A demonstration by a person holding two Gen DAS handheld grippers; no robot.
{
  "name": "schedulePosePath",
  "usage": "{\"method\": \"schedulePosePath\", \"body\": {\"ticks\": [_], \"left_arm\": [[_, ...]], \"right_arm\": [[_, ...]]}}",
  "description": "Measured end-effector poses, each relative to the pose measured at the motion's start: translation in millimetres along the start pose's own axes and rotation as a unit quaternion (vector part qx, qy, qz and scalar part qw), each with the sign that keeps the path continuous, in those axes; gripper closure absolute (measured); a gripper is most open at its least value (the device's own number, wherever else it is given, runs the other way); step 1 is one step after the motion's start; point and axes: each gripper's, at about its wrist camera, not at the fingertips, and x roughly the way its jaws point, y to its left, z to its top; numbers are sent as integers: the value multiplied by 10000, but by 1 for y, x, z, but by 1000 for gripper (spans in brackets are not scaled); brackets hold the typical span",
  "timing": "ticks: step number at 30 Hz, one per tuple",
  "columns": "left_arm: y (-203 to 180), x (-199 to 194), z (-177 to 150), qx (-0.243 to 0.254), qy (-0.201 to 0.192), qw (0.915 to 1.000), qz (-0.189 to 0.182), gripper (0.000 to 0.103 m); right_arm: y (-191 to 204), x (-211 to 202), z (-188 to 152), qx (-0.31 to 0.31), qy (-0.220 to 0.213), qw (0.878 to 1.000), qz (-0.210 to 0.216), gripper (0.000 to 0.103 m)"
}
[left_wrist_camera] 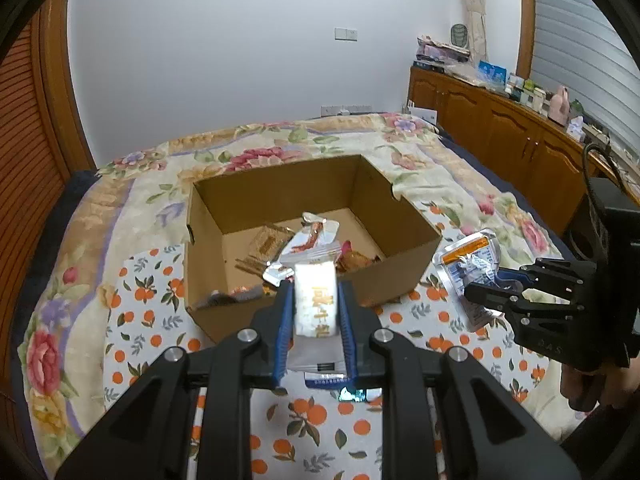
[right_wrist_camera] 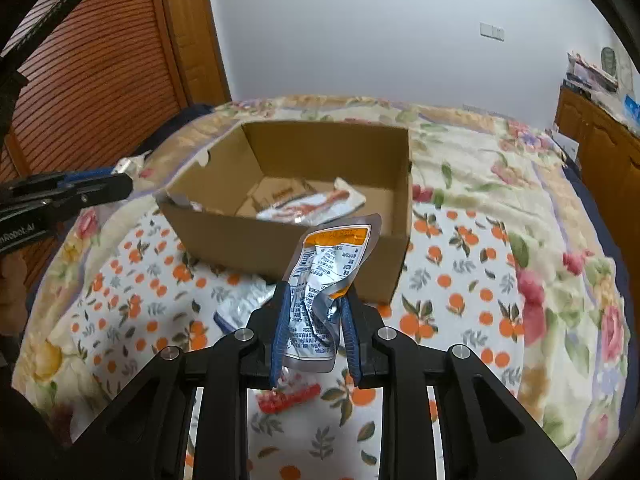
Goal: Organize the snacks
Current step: 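Carry the clear packet and silver pouch over the box with both tools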
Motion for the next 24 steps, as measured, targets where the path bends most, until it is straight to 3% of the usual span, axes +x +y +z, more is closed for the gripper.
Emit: {"method": "schedulePosePath", "body": {"ticks": [14,24], "left_arm": [[22,46,46,-76,-140,9999,49,83],[53,92,60,-394,29,9992,-94,83]], "right_arm": [[7,26,71,-155,-368,9991,172,80],[1,74,95,-210,-192,9993,239,80]]}}
